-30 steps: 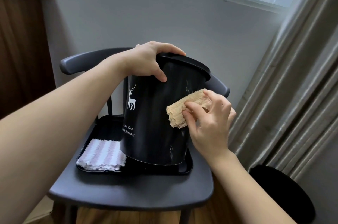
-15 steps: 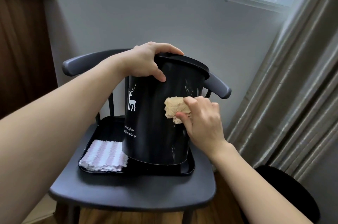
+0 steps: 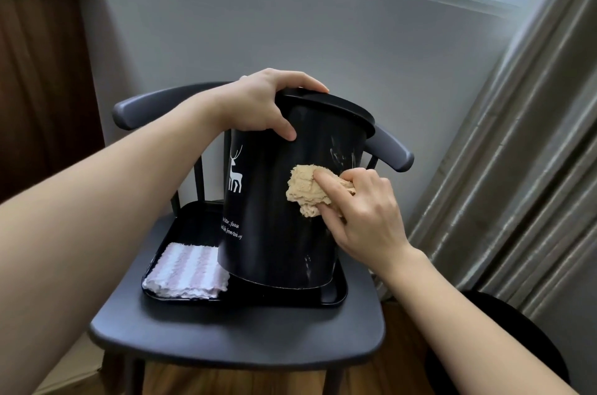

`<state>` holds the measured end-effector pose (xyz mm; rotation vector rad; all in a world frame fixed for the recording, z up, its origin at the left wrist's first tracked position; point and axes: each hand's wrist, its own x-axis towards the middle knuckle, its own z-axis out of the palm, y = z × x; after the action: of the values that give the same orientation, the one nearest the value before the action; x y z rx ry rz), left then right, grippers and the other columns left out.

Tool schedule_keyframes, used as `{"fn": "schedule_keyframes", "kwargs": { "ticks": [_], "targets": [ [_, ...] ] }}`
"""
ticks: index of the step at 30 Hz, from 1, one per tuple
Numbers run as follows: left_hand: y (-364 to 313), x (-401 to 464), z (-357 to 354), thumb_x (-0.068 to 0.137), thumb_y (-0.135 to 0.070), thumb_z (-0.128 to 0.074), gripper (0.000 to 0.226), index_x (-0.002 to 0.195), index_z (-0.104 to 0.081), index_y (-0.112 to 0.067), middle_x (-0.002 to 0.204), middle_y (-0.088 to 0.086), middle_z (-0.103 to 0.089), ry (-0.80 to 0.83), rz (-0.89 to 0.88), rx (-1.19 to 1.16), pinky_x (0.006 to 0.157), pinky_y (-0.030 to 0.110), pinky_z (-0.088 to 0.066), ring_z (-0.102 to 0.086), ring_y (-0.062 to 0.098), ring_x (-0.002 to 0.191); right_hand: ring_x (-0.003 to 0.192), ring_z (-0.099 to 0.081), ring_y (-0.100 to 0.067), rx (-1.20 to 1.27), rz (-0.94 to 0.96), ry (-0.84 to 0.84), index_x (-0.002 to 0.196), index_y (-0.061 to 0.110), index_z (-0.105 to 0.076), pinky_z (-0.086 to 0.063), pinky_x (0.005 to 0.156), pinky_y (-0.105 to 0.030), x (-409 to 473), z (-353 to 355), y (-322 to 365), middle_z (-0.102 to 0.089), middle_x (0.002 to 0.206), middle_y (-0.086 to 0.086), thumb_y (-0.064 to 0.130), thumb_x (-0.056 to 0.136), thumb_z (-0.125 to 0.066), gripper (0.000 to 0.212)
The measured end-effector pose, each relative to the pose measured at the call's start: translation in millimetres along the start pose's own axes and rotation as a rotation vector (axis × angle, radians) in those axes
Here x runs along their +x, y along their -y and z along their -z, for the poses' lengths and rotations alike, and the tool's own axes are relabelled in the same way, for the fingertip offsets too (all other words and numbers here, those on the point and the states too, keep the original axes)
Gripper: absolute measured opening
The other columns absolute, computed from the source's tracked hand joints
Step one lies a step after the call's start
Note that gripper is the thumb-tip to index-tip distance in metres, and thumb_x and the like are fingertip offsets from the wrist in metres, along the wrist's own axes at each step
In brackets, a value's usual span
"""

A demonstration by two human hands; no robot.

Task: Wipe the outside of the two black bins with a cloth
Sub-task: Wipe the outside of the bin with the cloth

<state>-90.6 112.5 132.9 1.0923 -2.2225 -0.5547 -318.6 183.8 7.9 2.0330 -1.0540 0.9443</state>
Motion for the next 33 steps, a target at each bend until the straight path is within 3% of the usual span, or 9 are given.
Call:
{"fn": "schedule_keyframes", "kwargs": {
  "ticks": [5, 9, 14, 17, 20, 23, 25, 33],
  "targets": [
    [-4.6, 0.3, -3.3, 0.066, -0.013, -0.085, 0.077, 0.121, -0.061, -0.06, 0.118, -0.018, -0.069, 0.007, -0.003, 0.01, 0.103, 0.045, -0.052, -0.064, 0.018, 0.117, 0.07, -0.053, -0.03, 0.058, -0.096, -0.058, 0.117, 0.009, -0.071, -0.05, 0.061, -0.045, 19.8, 8.7, -6.0, -0.056, 0.08, -0.013, 0.018, 0.09, -0.065, 0.029],
    [-4.5, 2.1, -3.3, 0.057, -0.024, -0.08, 0.077, 0.119, -0.059, -0.064, 0.119, -0.02, -0.068, 0.008, 0.003, 0.011, 0.108, 0.047, -0.048, -0.06, 0.022, 0.121, 0.062, -0.056, -0.024, 0.048, -0.024, -0.016, 0.115, 0.011, -0.073, -0.055, 0.053, -0.037, -2.9, 11.0, 2.6, -0.056, 0.08, -0.011, 0.013, 0.09, -0.068, 0.026],
    [-1.1, 2.9, -1.4, 0.07, -0.006, -0.085, 0.079, 0.121, -0.061, -0.061, 0.117, -0.021, -0.069, 0.003, -0.01, 0.009, 0.103, 0.043, -0.053, -0.065, 0.014, 0.115, 0.059, -0.056, -0.025, 0.163, 0.044, 0.095, 0.117, 0.017, -0.073, -0.056, 0.048, -0.034, -24.1, 14.1, 6.5, -0.057, 0.083, -0.012, 0.003, 0.081, -0.069, 0.039],
    [-0.9, 3.7, -1.6, 0.071, -0.002, -0.084, 0.078, 0.121, -0.062, -0.058, 0.116, -0.02, -0.068, -0.004, -0.012, -0.012, 0.1, 0.042, -0.055, -0.066, 0.011, 0.112, 0.057, -0.053, -0.025, 0.211, -0.06, 0.043, 0.12, 0.015, -0.072, -0.056, 0.05, -0.033, -8.6, 14.5, 6.0, -0.054, 0.083, -0.013, -0.002, 0.078, -0.075, 0.046],
    [0.2, 4.9, -1.5, 0.072, 0.001, -0.084, 0.078, 0.12, -0.063, -0.057, 0.114, -0.02, -0.068, -0.004, -0.021, -0.039, 0.097, 0.04, -0.058, -0.067, 0.01, 0.108, 0.056, -0.052, -0.023, 0.216, -0.127, 0.035, 0.122, 0.016, -0.071, -0.056, 0.049, -0.034, -5.9, 12.6, 9.9, -0.052, 0.085, -0.011, 0.004, 0.082, -0.075, 0.042],
    [2.3, 6.3, -1.1, 0.072, 0.003, -0.084, 0.078, 0.118, -0.064, -0.057, 0.109, -0.022, -0.069, 0.002, -0.032, -0.061, 0.093, 0.035, -0.059, -0.069, 0.007, 0.104, 0.053, -0.051, -0.021, 0.21, -0.063, 0.108, 0.124, 0.017, -0.07, -0.056, 0.045, -0.034, -28.6, 10.2, 19.6, -0.053, 0.085, -0.011, 0.03, 0.088, -0.07, 0.038],
    [3.6, 6.8, -0.5, 0.072, 0.003, -0.084, 0.078, 0.118, -0.064, -0.058, 0.106, -0.025, -0.07, 0.008, -0.037, -0.069, 0.089, 0.03, -0.06, -0.069, 0.005, 0.102, 0.054, -0.053, -0.022, 0.235, -0.073, 0.166, 0.125, 0.018, -0.069, -0.056, 0.044, -0.034, -39.4, 9.9, 24.3, -0.054, 0.087, -0.011, 0.046, 0.087, -0.064, 0.048],
    [7.0, 8.0, 0.8, 0.072, 0.005, -0.083, 0.078, 0.117, -0.064, -0.055, 0.107, -0.024, -0.07, 0.009, -0.061, -0.105, 0.076, 0.018, -0.059, -0.07, 0.001, 0.097, 0.063, -0.056, -0.025, 0.264, -0.217, 0.089, 0.133, 0.024, -0.057, -0.057, 0.05, -0.039, -25.6, 8.4, 14.4, -0.053, 0.092, -0.009, 0.029, 0.091, -0.066, 0.043]
  ]
}}
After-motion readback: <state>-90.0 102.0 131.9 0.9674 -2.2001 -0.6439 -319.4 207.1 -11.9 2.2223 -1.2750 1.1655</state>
